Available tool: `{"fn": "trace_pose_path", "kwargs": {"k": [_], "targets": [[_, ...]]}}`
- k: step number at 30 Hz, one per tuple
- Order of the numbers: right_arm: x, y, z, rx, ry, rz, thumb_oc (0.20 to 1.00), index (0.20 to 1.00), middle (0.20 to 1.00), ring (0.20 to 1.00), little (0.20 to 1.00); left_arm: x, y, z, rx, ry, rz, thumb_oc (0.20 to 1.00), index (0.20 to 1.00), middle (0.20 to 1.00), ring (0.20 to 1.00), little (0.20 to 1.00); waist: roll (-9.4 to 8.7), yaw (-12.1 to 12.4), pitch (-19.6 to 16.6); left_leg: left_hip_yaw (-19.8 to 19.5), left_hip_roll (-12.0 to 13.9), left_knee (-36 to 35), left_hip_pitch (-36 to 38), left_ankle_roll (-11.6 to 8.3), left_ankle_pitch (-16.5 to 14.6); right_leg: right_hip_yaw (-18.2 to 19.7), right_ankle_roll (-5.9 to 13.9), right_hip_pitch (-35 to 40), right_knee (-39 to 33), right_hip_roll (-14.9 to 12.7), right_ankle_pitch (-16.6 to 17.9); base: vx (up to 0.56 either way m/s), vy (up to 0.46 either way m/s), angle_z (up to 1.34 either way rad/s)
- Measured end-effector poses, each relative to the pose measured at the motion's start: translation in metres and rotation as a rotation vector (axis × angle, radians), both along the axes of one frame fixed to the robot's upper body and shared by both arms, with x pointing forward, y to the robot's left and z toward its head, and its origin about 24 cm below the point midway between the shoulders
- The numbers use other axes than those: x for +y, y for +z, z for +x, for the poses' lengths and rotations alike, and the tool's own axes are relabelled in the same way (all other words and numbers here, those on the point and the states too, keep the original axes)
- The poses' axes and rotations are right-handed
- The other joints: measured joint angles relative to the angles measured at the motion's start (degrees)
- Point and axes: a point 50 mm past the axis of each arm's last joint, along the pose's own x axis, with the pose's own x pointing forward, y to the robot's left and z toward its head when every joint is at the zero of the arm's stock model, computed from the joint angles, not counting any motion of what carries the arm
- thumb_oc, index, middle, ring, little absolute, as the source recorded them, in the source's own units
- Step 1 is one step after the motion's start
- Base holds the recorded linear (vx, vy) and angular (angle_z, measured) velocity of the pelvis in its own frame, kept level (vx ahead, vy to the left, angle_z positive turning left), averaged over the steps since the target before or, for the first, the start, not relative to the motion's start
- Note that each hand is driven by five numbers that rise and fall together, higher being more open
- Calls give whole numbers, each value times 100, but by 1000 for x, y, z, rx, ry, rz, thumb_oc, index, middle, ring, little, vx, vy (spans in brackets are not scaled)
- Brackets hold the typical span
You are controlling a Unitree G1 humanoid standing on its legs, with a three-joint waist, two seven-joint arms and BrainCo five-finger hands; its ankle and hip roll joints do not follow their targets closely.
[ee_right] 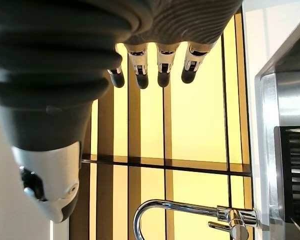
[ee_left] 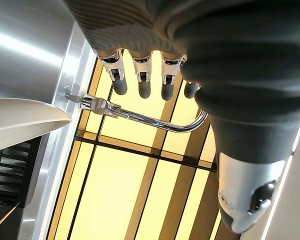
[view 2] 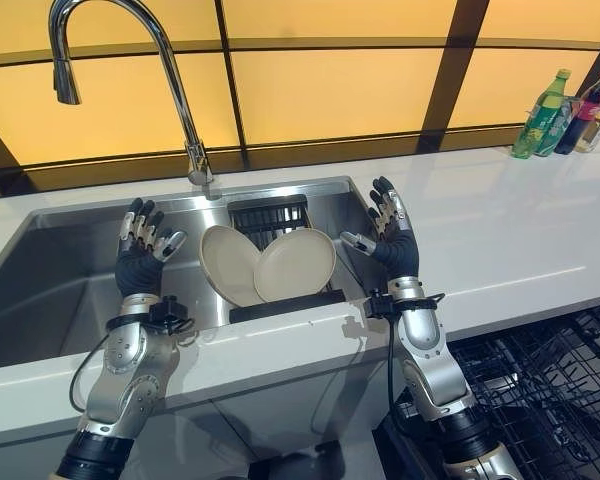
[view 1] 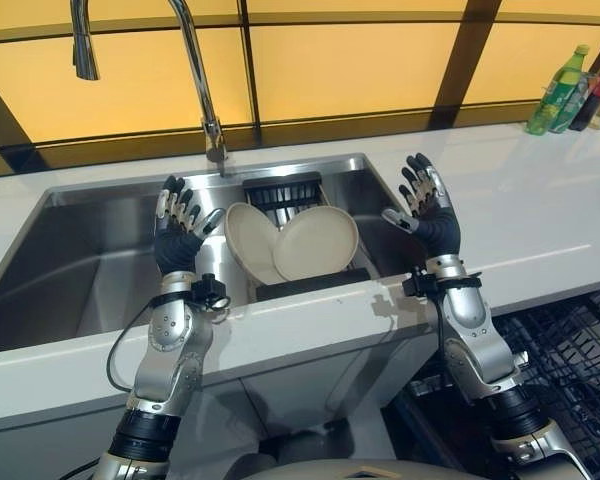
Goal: Pick up plates and place into dishwasher.
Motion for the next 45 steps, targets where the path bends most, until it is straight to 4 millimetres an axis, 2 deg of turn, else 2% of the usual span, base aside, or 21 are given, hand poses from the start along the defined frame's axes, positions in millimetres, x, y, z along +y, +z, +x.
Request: {"fn": "trace_pose_path", "kwargs": {"k": [10,12,16,19,22,29,37,40,45], "targets": [[0,0,0,0,-1,-1,1000,1000,1000,1000,1000,-1,-1,1,13,-14,17,1000,1000,1000,1000,1000,-20,-3,61,-2,-12,1,1,1,0,-4,1,5,0,-8,0,0,0,0],[-2,0,0,0,-2,-10,1000,1000,1000,1000,1000,2,2,1,-2,10,94,1000,1000,1000,1000,1000,-11,-5,70,-5,-10,1,1,3,2,-4,1,2,4,-6,0,0,0,0],[-4,1,0,-3,-8,-14,1000,1000,1000,1000,1000,15,15,1,-45,75,304,1000,1000,1000,1000,1000,-5,-8,74,-1,-9,-1,0,-1,-2,-6,1,11,-17,-9,0,0,0,0],[-10,3,1,-9,-27,-21,1000,1000,1000,1000,1000,29,32,3,-98,142,475,1000,1000,1000,1000,1000,8,-9,81,8,-11,-2,-23,-1,-2,-7,1,6,-14,-14,0,19,32,0],[-13,4,1,-12,-27,-39,1000,1000,1000,1000,1000,43,49,4,-141,186,534,1000,1000,1000,1000,1000,18,-10,81,15,-22,1,-42,0,-2,-8,2,-7,-12,-19,0,18,22,0],[-16,4,1,-5,-25,-60,1000,1000,1000,1000,1000,57,69,6,-179,269,844,1000,1000,1000,1000,1000,135,-15,60,1,-26,-2,-46,-1,-4,-3,2,-9,-15,-30,0,17,38,0],[-24,6,2,5,-21,-93,1000,1000,1000,1000,1000,89,76,13,-101,383,1334,1000,1000,1000,1000,1000,338,-30,-63,31,-21,-6,-50,-6,-9,9,2,-19,-15,-31,-1,13,47,-1],[-26,6,2,8,-21,-98,1000,1000,1000,1000,1000,93,75,15,-76,353,1536,1000,1000,1000,1000,1000,354,-63,-75,35,-19,-6,-49,-5,-9,13,1,-21,-15,-29,-1,12,24,0],[-28,4,3,20,-24,-97,1000,1000,1000,1000,1000,87,62,18,-64,250,1740,1000,1000,1000,1000,1000,379,-174,-108,46,-20,-6,-48,-2,-5,21,2,-20,-14,-31,-1,31,18,-1]]}}
